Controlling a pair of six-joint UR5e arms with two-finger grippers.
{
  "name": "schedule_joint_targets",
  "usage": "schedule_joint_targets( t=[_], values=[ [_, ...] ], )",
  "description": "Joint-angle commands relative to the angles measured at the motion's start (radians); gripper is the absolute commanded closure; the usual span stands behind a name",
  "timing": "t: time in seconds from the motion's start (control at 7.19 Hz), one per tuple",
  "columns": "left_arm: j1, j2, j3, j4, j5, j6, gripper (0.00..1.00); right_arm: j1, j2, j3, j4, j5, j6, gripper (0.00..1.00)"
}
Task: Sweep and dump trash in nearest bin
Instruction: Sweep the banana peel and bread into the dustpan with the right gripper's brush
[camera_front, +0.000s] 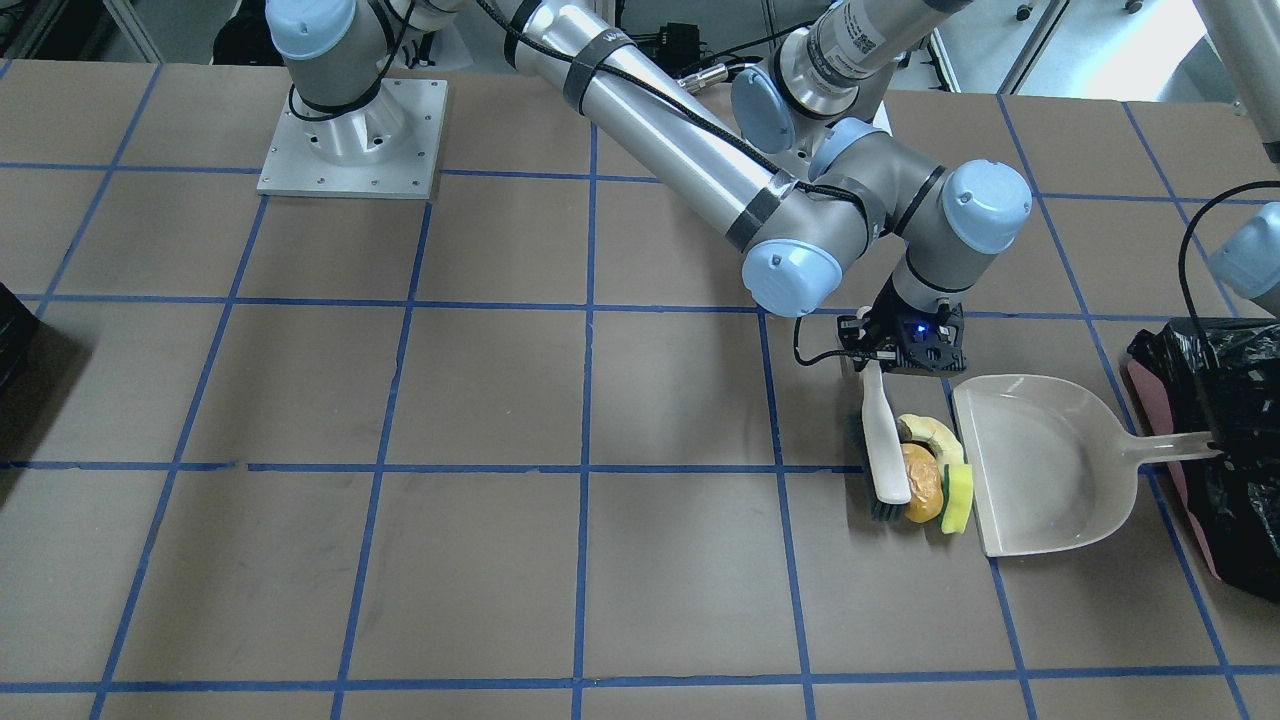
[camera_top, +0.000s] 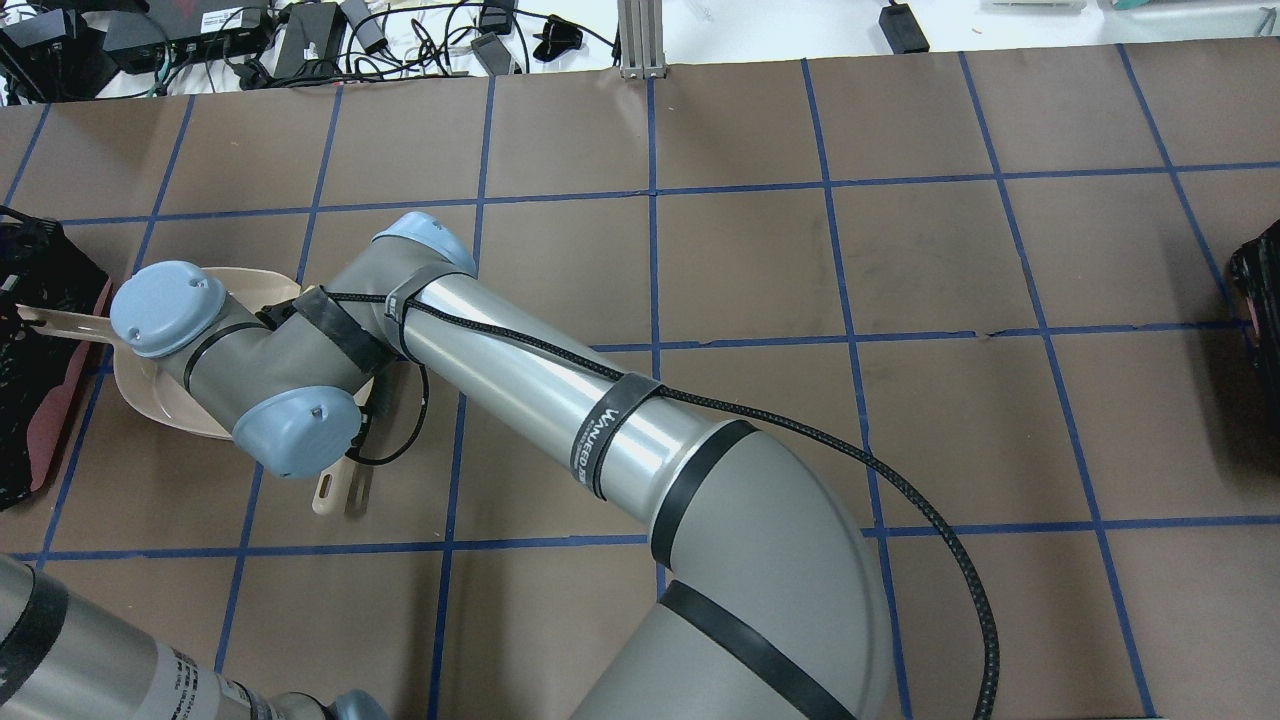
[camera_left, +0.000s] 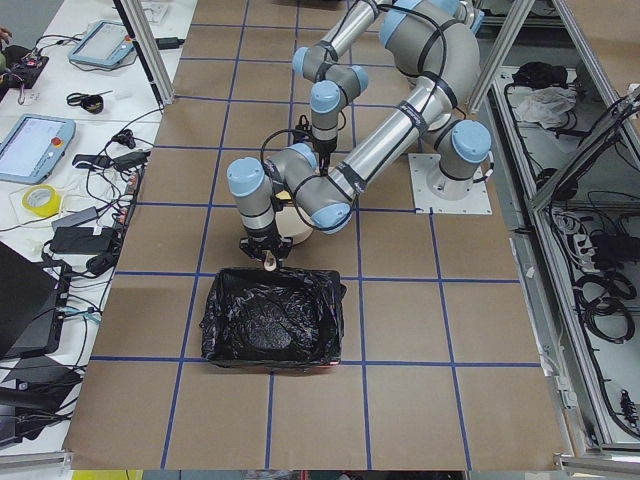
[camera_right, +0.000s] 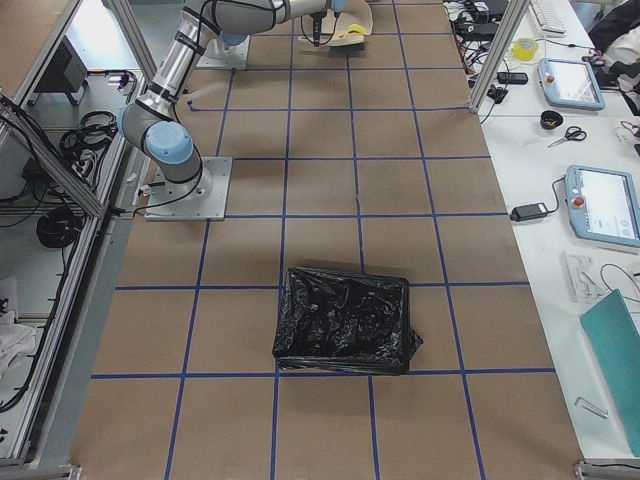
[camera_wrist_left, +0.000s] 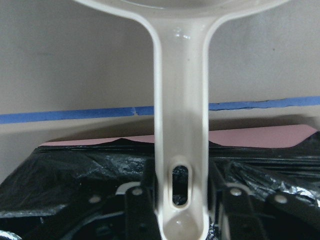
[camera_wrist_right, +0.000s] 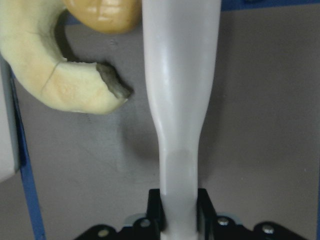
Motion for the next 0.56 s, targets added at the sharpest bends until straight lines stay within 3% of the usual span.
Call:
schedule_joint_targets(
  t=[0.0, 0.42],
  values=[
    [0.000, -0.002, 0.000, 0.014, 0.002, -0.002, 1.00, 0.000, 0.008, -0.039, 0.008, 0.017, -0.001, 1.00],
    [-0.002, -0.004, -0.002, 0.014, 0.002, -0.003, 1.00, 0.000, 0.041, -0.062, 0.008, 0.046, -0.001, 1.00]
  ],
)
